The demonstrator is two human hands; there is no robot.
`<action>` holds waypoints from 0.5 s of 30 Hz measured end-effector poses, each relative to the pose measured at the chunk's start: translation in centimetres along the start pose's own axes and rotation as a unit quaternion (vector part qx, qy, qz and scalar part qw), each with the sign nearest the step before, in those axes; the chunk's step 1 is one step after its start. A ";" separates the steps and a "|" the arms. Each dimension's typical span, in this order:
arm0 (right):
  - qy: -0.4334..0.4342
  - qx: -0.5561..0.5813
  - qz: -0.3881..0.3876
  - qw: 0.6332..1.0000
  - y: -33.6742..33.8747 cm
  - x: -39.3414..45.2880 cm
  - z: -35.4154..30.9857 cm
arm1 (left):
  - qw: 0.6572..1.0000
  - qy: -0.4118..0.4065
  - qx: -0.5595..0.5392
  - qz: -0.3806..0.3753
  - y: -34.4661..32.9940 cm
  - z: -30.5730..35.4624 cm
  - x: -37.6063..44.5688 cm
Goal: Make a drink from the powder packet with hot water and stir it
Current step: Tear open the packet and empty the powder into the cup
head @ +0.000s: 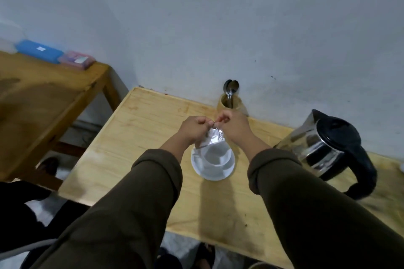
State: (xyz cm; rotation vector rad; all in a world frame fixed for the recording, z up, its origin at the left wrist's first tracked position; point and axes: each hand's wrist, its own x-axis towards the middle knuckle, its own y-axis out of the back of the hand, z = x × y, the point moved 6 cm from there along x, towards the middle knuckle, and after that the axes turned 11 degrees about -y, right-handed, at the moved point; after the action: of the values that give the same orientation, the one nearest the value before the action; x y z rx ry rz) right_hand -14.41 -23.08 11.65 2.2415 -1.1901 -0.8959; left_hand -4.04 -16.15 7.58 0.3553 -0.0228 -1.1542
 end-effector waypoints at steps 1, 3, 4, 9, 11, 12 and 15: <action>0.005 0.000 0.003 1.000 0.1 -0.2 0.1 | 1.000 0.010 -0.006 0.002 -0.2 0.0 -0.1; 0.018 -0.008 0.016 1.000 0.1 -0.4 0.2 | 1.000 0.027 -0.009 0.003 -0.4 0.1 -0.2; 0.027 -0.015 0.023 0.999 0.2 -0.5 0.2 | 0.999 0.032 -0.009 0.005 -0.4 0.1 -0.2; 0.078 -0.048 0.040 0.995 0.6 -1.3 -1.2 | 0.998 0.062 -0.016 0.007 -0.1 0.5 -0.2; 0.105 -0.064 0.034 0.992 0.3 -1.6 -2.2 | 0.997 0.070 -0.023 0.016 0.5 0.5 0.0; 0.111 -0.072 0.028 0.991 0.1 -1.8 -2.6 | 0.997 0.065 -0.026 0.020 0.9 0.6 0.1; 0.090 -0.056 0.026 0.994 -0.2 -1.8 -3.0 | 1.000 0.018 -0.010 0.015 2.0 1.3 0.5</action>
State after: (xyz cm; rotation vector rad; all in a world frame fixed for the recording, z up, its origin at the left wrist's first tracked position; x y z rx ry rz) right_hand -12.96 -21.20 14.21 2.1414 -1.0838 -0.7061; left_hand -2.33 -16.27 9.24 0.3574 0.0141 -1.1171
